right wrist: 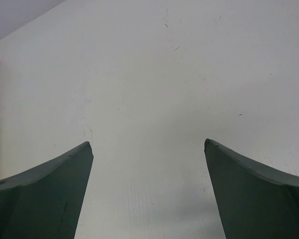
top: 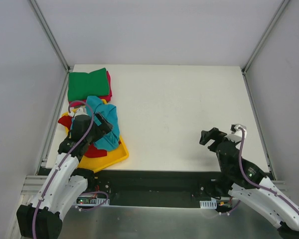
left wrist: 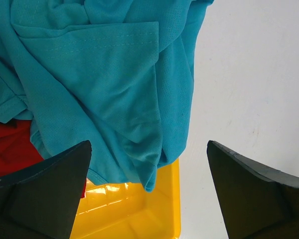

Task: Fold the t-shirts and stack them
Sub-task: Grab crumpled tshirt from bin with the left arm

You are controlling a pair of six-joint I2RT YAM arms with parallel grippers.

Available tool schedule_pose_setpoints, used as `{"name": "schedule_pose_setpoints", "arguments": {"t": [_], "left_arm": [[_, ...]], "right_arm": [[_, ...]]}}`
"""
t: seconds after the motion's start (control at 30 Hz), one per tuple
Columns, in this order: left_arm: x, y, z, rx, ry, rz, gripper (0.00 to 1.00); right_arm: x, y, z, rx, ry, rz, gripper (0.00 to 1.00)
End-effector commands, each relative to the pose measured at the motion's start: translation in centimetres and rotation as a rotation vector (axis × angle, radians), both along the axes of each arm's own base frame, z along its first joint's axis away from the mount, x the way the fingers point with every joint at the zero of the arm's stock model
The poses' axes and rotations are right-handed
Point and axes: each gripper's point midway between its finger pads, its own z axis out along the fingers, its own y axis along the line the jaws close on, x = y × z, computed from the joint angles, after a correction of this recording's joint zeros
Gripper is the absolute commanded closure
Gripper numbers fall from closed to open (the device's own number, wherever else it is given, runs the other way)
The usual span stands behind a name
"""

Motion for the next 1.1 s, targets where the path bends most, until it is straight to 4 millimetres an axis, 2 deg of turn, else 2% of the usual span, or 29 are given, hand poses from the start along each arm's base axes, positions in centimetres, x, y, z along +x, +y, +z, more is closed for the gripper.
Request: {"name": "schedule_pose_setpoints", "arguments": {"t": [0.0,0.1,0.27,0.5,0.7,0.83,0.9,0.93,0.97,1.0,1.03,1.07], "left_arm": [[0.1,0.0,1.4,0.008,-0.048,-0.008,0.01],[-0.1,-0.4,1.1,-0.007,-0.041,-0.033,0.01],[-0.1,0.2,-0.7,0.019,0.01,0.001,0.09],[0.9,-0.2,-2.6,0.042,0.075,-0.033,0.32],[1.8,-0.5,-3.9,0.047,0.11,-0.042,0.42],[2.4,-0.8,-4.0,0.034,0.092,-0.045,0.49],[2.7,-0.9,-3.9,0.034,0.067,-0.052,0.57],[2.9,-0.9,-3.9,0.031,0.055,-0.051,0.63],[3.1,-0.9,-3.9,0.033,0.047,-0.054,0.75],[3.2,-1.0,-3.8,0.034,0.038,-0.056,0.8],[3.3,-1.0,-3.7,0.037,0.033,-0.059,0.81],[3.4,-0.9,-3.5,0.044,0.027,-0.066,0.9]], "right_arm": [[-0.1,-0.6,-0.1,0.001,-0.006,-0.027,0.04],[0.1,0.1,-0.1,-0.016,0.003,0.002,0.04],[0.3,1.1,-0.6,-0.056,0.051,0.038,0.04],[1.0,2.4,-0.9,-0.083,0.076,0.069,0.04],[1.1,2.7,-1.3,-0.096,0.082,0.079,0.04],[1.3,2.8,-1.2,-0.093,0.066,0.081,0.04],[1.3,2.7,-1.4,-0.102,0.064,0.08,0.04],[1.3,2.6,-1.3,-0.102,0.059,0.078,0.04],[1.3,2.5,-1.3,-0.106,0.058,0.076,0.04],[1.2,2.6,-1.3,-0.102,0.057,0.085,0.04],[1.2,2.6,-1.4,-0.098,0.055,0.091,0.04],[1.1,2.6,-1.3,-0.089,0.048,0.089,0.04]]}}
